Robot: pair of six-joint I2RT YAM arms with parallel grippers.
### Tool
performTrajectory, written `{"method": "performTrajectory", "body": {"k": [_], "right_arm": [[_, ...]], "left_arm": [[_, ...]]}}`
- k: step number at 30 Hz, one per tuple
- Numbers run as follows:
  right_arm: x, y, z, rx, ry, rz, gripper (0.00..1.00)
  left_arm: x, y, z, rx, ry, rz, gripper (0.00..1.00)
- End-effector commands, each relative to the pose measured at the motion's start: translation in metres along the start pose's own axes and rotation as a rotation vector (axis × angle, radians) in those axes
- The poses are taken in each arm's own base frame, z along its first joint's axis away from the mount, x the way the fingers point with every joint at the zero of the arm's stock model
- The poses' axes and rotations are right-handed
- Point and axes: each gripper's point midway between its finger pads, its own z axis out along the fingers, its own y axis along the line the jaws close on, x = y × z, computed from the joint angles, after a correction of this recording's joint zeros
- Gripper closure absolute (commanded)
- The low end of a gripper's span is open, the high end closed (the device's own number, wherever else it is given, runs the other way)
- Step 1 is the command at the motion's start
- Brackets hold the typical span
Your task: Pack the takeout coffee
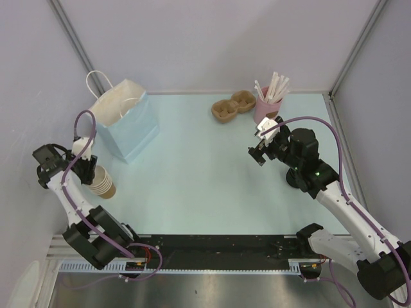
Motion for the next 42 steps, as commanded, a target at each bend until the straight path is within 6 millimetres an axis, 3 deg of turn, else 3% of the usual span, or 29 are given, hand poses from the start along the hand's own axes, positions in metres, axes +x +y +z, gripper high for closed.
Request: {"method": "performTrajectory", "body": {"k": [1,6,11,42], "right_arm": [[-0.012,-0.005,-0.004,0.019,-0.044,-0.011,0.00],[-0.013,-0.006,-0.004,0.019,-0.046,-0.011,0.00],[-0.013,-0.006,-0.005,0.019,-0.046,-0.011,0.00],[-0.011,-0.005,-0.004,0.013,-0.040,-0.012,0.00]], "left_arm": [[-0.028,0.009,-0.025,-0.053,-0.100,0.027,0.42],[-0.038,0.010,-0.040,-0.074,-0.131,0.035,0.40],[-0.035,0.005,-0.042,-0.064,-0.124,0.039,0.42],[-0.012,0.005,-0.017,-0.040,-0.055,0.022,0.60]]}}
